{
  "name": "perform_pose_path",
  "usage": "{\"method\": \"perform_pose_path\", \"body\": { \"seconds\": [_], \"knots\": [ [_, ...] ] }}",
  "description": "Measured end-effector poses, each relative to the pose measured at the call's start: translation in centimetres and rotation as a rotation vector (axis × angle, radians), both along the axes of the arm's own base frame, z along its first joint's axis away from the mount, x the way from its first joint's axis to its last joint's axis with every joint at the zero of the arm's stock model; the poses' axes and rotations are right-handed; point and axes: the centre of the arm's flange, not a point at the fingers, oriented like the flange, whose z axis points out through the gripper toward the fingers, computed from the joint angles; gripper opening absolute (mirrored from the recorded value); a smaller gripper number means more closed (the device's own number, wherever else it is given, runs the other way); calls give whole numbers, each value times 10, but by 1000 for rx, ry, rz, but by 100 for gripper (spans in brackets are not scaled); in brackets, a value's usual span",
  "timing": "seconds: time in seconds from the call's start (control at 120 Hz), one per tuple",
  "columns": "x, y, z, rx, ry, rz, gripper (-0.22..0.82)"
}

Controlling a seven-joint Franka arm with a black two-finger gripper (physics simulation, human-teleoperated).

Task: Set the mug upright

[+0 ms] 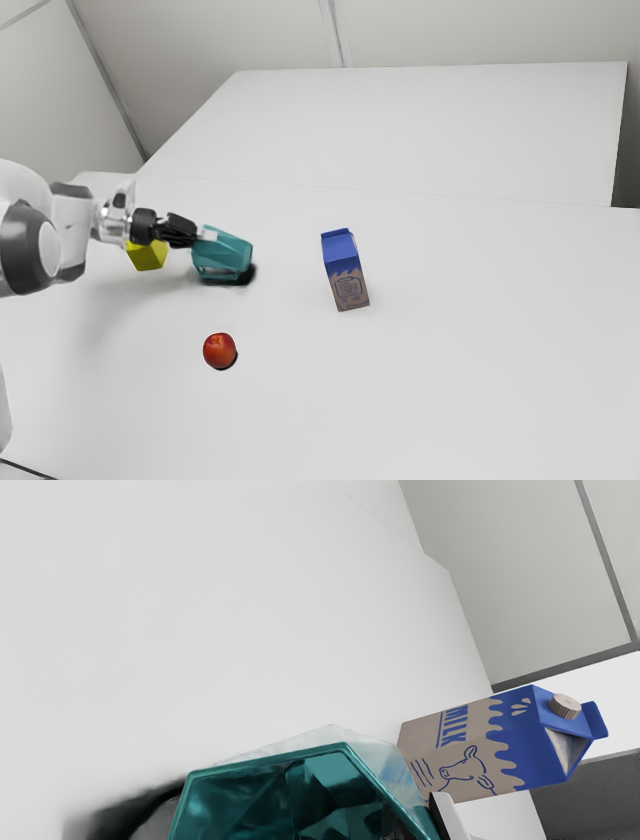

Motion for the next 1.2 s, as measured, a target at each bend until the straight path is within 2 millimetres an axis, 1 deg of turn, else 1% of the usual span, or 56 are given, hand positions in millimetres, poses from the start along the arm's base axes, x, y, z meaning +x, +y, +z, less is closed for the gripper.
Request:
{"method": "perform_pose_path", "body": {
  "seconds": [0.042,0.083,0.183,0.267,0.392,0.458,0.508,0.6,0.65,0.708,0.767,0.867,0.983,1.1,1.2],
  "knots": [
    [1,-1,6,-1,-11,-5,-18],
    [4,-1,16,5,-28,-14,-18],
    [29,-8,59,82,-95,-76,-18],
    [50,-24,87,211,-114,-163,-18],
    [73,-55,108,501,-77,-329,-18],
    [84,-75,106,660,-46,-412,-17],
    [90,-88,100,782,-20,-468,-17],
    [100,-99,81,989,32,-542,-17],
    [104,-101,70,1089,61,-575,-17],
    [109,-103,64,1183,75,-592,-17],
    [113,-105,64,1250,79,-588,-17],
    [117,-105,66,1314,84,-557,-17],
    [119,-104,69,1339,96,-509,-18],
    [116,-103,76,1282,128,-442,-18],
    [115,-104,77,1243,155,-408,-18]
  ]
}}
